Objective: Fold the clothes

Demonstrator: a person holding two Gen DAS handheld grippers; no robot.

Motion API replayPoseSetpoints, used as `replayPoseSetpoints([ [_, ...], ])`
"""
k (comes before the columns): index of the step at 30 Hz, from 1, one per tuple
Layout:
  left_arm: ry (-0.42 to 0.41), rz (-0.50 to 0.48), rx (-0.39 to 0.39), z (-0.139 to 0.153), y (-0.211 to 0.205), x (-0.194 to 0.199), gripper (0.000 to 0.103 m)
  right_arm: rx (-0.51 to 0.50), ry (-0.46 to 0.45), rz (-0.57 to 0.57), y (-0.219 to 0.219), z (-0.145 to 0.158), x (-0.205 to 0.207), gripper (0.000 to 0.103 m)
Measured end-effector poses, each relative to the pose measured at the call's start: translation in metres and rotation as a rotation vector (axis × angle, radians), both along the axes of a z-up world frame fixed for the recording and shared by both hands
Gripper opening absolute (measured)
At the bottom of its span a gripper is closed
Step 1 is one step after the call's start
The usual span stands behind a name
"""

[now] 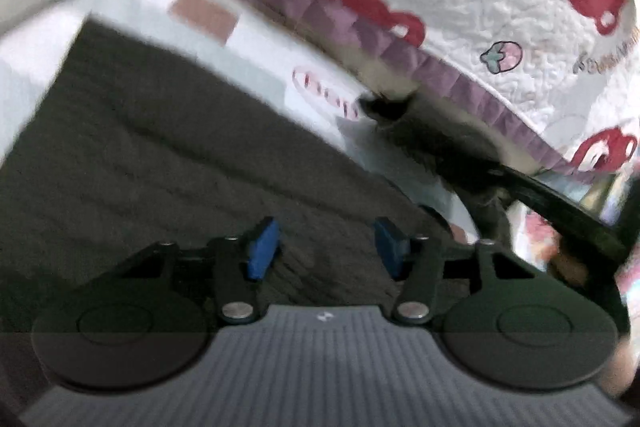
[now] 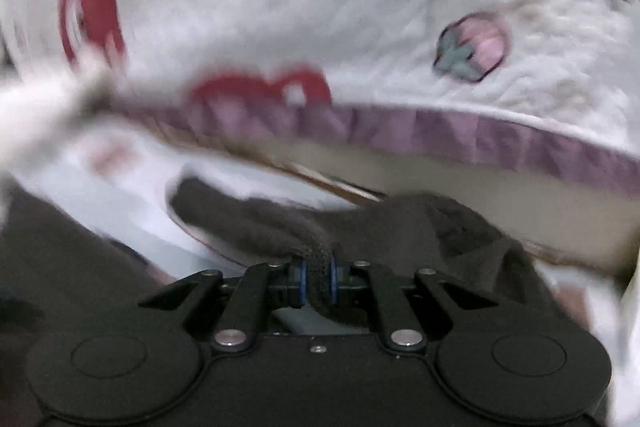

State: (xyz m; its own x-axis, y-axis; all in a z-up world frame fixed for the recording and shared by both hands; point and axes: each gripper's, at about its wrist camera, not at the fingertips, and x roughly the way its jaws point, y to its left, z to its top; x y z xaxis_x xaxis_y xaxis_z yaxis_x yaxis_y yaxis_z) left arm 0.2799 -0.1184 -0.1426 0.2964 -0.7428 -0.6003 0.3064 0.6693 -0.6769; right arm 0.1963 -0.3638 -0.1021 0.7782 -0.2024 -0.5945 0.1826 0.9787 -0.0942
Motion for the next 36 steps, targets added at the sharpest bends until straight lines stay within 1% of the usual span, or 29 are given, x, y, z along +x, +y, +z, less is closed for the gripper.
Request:
replayPoseSetpoints([
  [1, 0.051, -0.004, -0.014, 0.000, 0.002, 0.003, 0.064, 0.044, -0.044, 0.003, 0.007, 0.014, -0.018, 0.012],
  [3, 0.116, -0.002, -0.089, 0.001, 0.012, 0.003, 0.064, 0.157, -0.104, 0.002, 0.018, 0.032, -0.055, 0.012],
  [5, 0.207, -0.012, -0.216, -0.004, 0.024, -0.004, 0.065, 0.285, -0.130, -0.012, 0.029, 0.035, -0.087, 0.012],
  [6, 0.253, -0.018, -0.279, -0.007, 0.029, -0.008, 0.066, 0.325, -0.136, -0.014, 0.037, 0.030, -0.100, 0.012],
  [8, 0.343, -0.050, -0.393, -0.019, 0.035, -0.021, 0.071, 0.377, -0.148, -0.034, 0.055, 0.004, -0.119, 0.012],
  [9, 0.383, -0.051, -0.418, -0.026, 0.035, -0.024, 0.071, 0.393, -0.143, -0.048, 0.063, -0.016, -0.121, 0.012],
  [10, 0.398, -0.037, -0.418, -0.030, 0.034, -0.025, 0.071, 0.422, -0.100, -0.069, 0.068, -0.033, -0.118, 0.013],
  [11, 0.389, -0.034, -0.417, -0.032, 0.033, -0.024, 0.071, 0.452, -0.056, -0.090, 0.073, -0.050, -0.115, 0.014],
  [14, 0.349, -0.021, -0.404, -0.030, 0.029, -0.020, 0.071, 0.561, -0.047, -0.115, 0.066, -0.061, -0.113, 0.014],
  [15, 0.328, -0.019, -0.391, -0.028, 0.028, -0.019, 0.073, 0.557, -0.054, -0.115, 0.065, -0.059, -0.114, 0.014],
  [16, 0.324, -0.016, -0.370, -0.027, 0.026, -0.017, 0.077, 0.552, -0.061, -0.114, 0.065, -0.057, -0.114, 0.014],
  [18, 0.343, -0.003, -0.335, -0.026, 0.022, -0.015, 0.077, 0.543, -0.065, -0.108, 0.067, -0.058, -0.114, 0.014],
  [22, 0.332, -0.004, -0.347, -0.027, 0.024, -0.016, 0.080, 0.544, -0.037, -0.106, 0.070, -0.069, -0.111, 0.014],
  [25, 0.309, 0.015, -0.318, -0.030, 0.022, -0.015, 0.081, 0.551, -0.037, -0.105, 0.070, -0.072, -0.109, 0.016],
  [27, 0.299, 0.023, -0.298, -0.031, 0.018, -0.014, 0.084, 0.625, -0.039, -0.145, 0.064, -0.073, -0.112, 0.016],
  [29, 0.262, 0.012, -0.282, -0.028, 0.011, -0.015, 0.089, 0.674, -0.040, -0.166, 0.060, -0.074, -0.114, 0.017],
  [31, 0.202, -0.012, -0.240, -0.024, 0.005, -0.018, 0.090, 0.650, -0.030, -0.155, 0.063, -0.072, -0.114, 0.017],
  [33, 0.131, -0.015, -0.185, -0.020, -0.001, -0.025, 0.089, 0.618, -0.022, -0.133, 0.069, -0.069, -0.113, 0.019],
  [34, 0.104, -0.027, -0.157, -0.017, -0.005, -0.029, 0.087, 0.605, -0.017, -0.121, 0.070, -0.067, -0.113, 0.021],
  [35, 0.069, -0.048, -0.116, -0.014, -0.009, -0.032, 0.080, 0.593, -0.013, -0.110, 0.072, -0.065, -0.112, 0.022],
  [36, 0.018, -0.080, -0.060, -0.010, -0.015, -0.035, 0.070, 0.590, -0.011, -0.105, 0.072, -0.063, -0.113, 0.022],
])
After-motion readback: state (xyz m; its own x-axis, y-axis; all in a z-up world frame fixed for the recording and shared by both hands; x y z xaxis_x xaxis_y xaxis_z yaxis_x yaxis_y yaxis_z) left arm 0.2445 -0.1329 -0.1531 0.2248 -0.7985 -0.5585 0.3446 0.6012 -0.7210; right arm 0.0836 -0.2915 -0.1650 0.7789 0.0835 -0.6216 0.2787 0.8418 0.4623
